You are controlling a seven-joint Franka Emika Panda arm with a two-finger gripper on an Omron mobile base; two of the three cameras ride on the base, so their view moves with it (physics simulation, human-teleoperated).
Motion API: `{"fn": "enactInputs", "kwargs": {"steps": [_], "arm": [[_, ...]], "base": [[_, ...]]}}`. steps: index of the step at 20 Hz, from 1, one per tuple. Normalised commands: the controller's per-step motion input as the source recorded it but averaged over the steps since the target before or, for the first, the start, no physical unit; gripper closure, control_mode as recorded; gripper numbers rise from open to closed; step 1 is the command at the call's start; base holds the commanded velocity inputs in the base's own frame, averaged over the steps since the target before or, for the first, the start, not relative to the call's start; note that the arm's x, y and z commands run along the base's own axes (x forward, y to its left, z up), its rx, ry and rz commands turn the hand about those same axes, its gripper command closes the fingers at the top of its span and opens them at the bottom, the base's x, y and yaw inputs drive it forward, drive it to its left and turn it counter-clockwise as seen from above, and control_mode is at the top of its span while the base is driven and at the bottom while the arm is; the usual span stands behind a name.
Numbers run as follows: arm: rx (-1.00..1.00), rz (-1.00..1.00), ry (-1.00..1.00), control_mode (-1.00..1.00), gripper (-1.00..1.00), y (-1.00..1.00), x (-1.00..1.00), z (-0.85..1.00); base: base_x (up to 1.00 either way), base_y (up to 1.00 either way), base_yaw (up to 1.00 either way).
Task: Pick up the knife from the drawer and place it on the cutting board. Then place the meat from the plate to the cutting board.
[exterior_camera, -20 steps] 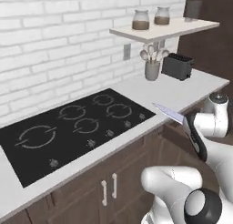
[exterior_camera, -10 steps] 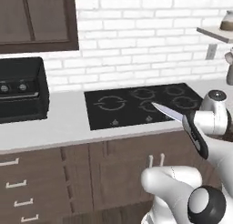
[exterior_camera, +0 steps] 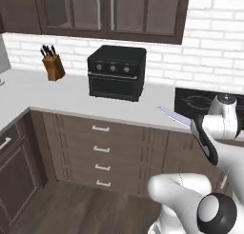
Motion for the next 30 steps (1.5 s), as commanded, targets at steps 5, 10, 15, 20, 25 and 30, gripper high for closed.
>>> {"fn": "enactInputs", "kwargs": {"steps": [5,10,15,20,25,30], "arm": [[0.0,0.0,0.0,1.0,1.0,0.0,0.0,0.0],[0.0,0.0,0.0,1.0,1.0,0.0,0.0,0.0],[0.0,0.0,0.0,1.0,1.0,0.0,0.0,0.0],[0.0,0.0,0.0,1.0,1.0,0.0,0.0,0.0],[0.0,0.0,0.0,1.0,1.0,0.0,0.0,0.0],[0.0,0.0,0.0,1.0,1.0,0.0,0.0,0.0]], "base": [[-0.07,0.31,0.84],[0.0,0.0,1.0],[0.0,0.0,1.0],[0.0,0.0,1.0],[-0.03,0.0,1.0],[-0.11,0.06,0.99]]}}
